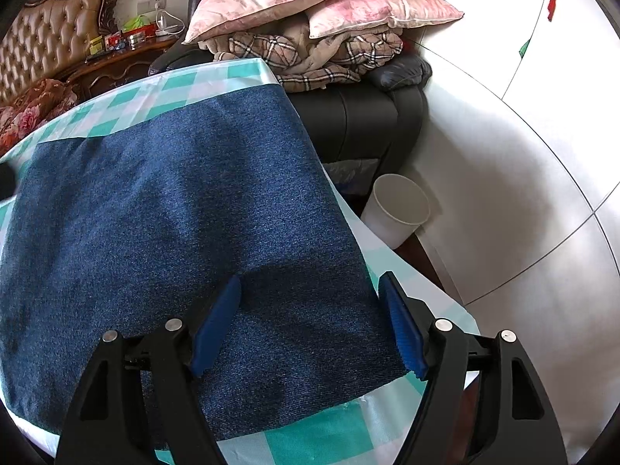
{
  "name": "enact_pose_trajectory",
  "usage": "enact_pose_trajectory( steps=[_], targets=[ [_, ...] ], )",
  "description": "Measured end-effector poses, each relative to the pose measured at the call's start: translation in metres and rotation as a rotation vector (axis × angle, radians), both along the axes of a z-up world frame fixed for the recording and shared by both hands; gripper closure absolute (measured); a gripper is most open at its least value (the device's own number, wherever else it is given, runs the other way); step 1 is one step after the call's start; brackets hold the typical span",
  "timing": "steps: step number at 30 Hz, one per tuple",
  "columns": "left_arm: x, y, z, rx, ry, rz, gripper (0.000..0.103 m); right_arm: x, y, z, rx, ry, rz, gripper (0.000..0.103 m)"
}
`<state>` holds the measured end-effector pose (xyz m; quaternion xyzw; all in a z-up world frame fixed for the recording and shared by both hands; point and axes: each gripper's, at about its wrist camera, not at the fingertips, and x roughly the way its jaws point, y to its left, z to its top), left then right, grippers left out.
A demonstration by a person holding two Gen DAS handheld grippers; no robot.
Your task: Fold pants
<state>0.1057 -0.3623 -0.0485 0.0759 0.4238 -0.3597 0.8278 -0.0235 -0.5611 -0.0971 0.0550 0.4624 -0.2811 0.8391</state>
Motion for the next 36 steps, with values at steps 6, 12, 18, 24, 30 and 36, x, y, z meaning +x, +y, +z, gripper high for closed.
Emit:
enact_pose_trajectory(
  steps=[6, 12, 18, 24, 30, 36],
  targets=[
    [-0.052, 0.040, 0.007, 0.049, -0.054, 0.048, 0.002, 0.002, -0.002, 0.001, 0.007, -0.004, -0.005, 0.032],
    [-0.080, 0.064, 0.014, 0.039, -0.043, 0.062, 0.002, -0.026, 0.028, 0.057, -0.071, -0.078, -0.036, 0.029],
    [-0.094, 0.072, 0.025, 0.034, -0.057, 0.077, 0.002, -0.071, 0.058, 0.099, -0.064, -0.138, -0.056, 0.024],
    [-0.096, 0.077, 0.032, 0.016, -0.055, 0.083, 0.002, -0.083, 0.070, 0.115, -0.079, -0.162, -0.049, 0.023],
    [-0.095, 0.080, 0.039, 0.003, -0.066, 0.088, 0.002, -0.083, 0.073, 0.115, -0.076, -0.158, -0.049, 0.023],
    [-0.093, 0.081, 0.038, 0.005, -0.059, 0.087, 0.002, -0.083, 0.072, 0.113, -0.071, -0.156, -0.049, 0.023]
  ],
)
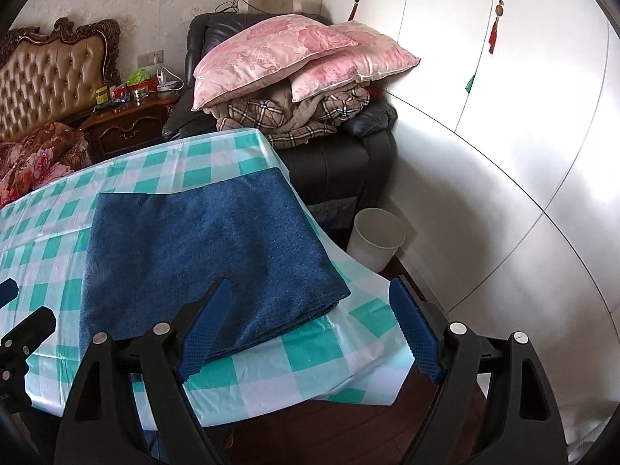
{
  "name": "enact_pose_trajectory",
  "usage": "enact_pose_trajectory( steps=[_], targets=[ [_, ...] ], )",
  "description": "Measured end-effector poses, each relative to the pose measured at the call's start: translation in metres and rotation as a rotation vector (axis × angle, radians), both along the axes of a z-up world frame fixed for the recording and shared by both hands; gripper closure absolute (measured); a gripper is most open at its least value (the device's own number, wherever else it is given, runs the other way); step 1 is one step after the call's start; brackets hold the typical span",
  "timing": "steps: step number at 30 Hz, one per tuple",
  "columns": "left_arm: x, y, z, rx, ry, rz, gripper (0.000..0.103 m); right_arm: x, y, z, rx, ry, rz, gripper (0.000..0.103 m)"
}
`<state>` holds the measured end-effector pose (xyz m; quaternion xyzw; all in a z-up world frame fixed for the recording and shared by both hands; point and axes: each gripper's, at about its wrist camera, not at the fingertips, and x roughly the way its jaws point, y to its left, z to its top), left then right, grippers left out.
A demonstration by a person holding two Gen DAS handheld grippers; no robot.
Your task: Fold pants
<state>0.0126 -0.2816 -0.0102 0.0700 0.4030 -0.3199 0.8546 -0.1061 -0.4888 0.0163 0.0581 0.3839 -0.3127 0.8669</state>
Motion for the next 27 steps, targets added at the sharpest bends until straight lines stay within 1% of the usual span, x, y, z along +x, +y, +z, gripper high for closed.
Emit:
enact_pose_trajectory(
  steps=[27],
  targets=[
    [0.0005, -0.0040, -0.0025, 0.007, 0.005, -0.002, 0.002, 0.0025, -0.0037, -0.0075, 0.011, 0.002, -0.002, 0.023]
  ],
)
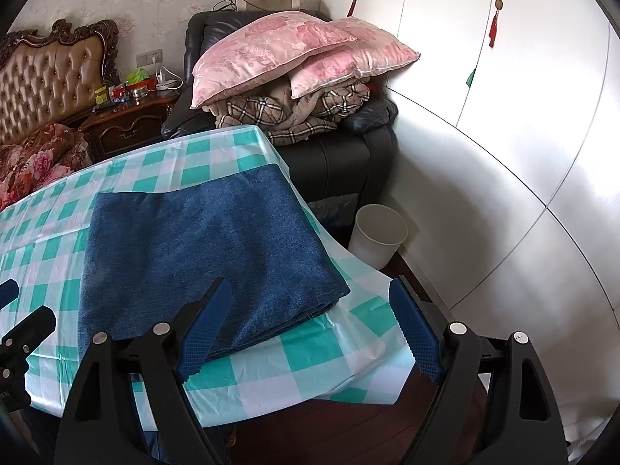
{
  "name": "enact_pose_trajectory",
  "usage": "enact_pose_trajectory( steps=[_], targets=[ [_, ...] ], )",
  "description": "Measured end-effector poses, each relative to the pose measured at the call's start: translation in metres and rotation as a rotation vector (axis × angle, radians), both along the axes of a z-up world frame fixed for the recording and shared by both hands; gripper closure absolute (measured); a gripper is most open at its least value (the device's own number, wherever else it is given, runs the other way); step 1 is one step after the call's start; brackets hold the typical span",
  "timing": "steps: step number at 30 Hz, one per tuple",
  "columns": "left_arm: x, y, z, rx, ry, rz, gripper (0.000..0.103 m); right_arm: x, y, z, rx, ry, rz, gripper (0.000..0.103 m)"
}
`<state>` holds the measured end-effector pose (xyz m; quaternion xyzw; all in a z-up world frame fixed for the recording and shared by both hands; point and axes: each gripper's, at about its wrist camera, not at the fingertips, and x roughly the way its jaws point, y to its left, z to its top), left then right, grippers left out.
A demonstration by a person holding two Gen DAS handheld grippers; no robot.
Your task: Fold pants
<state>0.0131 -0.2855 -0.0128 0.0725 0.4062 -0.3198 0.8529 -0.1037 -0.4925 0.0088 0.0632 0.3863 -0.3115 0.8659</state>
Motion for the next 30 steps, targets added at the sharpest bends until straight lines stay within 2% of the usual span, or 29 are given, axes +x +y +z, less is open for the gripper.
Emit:
enact_pose_trajectory(
  steps=[22, 27, 30],
  targets=[
    [0.004, -0.003, -0.004, 0.004, 0.015, -0.004, 0.002, -0.001, 0.000, -0.001, 0.003, 0.000, -0.001, 0.023],
    [0.007, -0.013, -0.005, -0.049, 0.042, -0.057, 0.002, -0.001, -0.001, -0.003, 0.014, -0.003, -0.006, 0.023],
    [0.012, -0.011, -0.006, -0.098, 0.106, -0.121, 0.002, 0.002, -0.004, -0.006, 0.033, -0.012, -0.012, 0.018]
  ],
)
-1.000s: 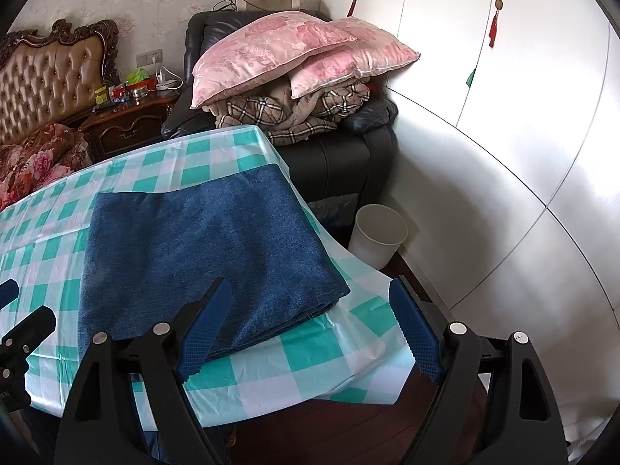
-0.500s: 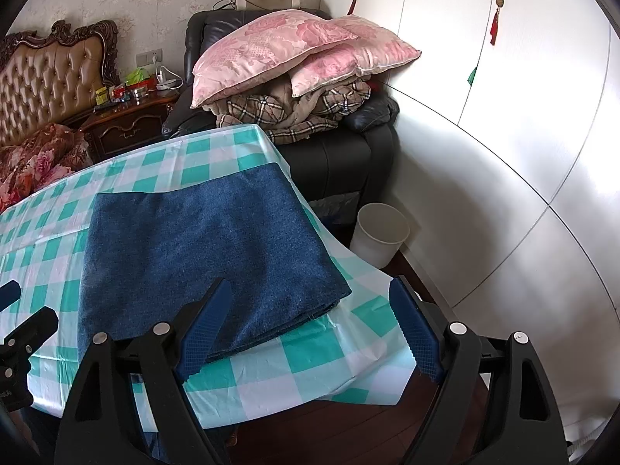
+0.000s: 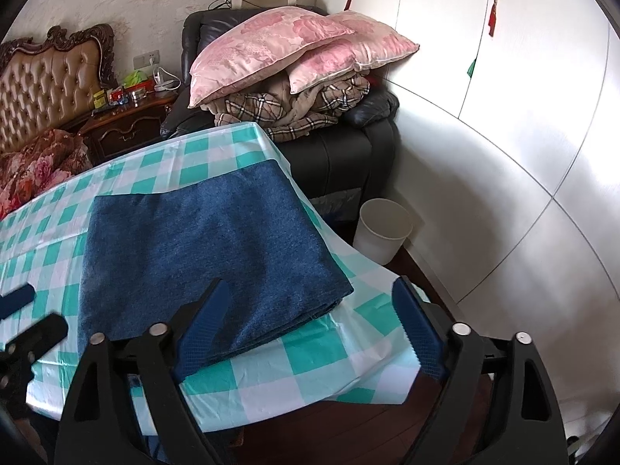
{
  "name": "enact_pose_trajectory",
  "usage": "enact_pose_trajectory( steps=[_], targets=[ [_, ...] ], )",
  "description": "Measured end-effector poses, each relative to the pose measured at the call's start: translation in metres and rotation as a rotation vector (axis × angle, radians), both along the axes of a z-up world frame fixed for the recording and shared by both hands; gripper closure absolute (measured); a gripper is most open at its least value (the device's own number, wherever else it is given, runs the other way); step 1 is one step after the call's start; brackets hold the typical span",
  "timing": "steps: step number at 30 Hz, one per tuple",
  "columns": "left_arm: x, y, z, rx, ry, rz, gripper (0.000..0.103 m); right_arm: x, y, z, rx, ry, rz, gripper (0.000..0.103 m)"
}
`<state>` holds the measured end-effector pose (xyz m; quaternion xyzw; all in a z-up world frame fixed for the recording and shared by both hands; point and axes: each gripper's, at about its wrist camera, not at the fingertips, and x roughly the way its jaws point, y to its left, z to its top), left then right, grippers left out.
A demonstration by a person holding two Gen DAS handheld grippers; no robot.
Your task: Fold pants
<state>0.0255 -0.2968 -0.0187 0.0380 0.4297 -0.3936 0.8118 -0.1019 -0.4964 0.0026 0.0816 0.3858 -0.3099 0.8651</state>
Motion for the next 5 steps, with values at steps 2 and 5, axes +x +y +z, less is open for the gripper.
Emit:
enact_pose_trajectory(
  steps=[2, 5],
  targets=[
    [0.003, 0.022, 0.005, -0.043, -0.014, 0.028, 0.002, 0.001, -0.002, -0.001, 0.020, -0.029, -0.003, 0.015],
    [0.020, 0.103, 0.008, -0.077, -0.038, 0.215, 0.002, 0.002, -0.012, -0.005, 0.073, -0.084, -0.027, 0.015]
  ],
)
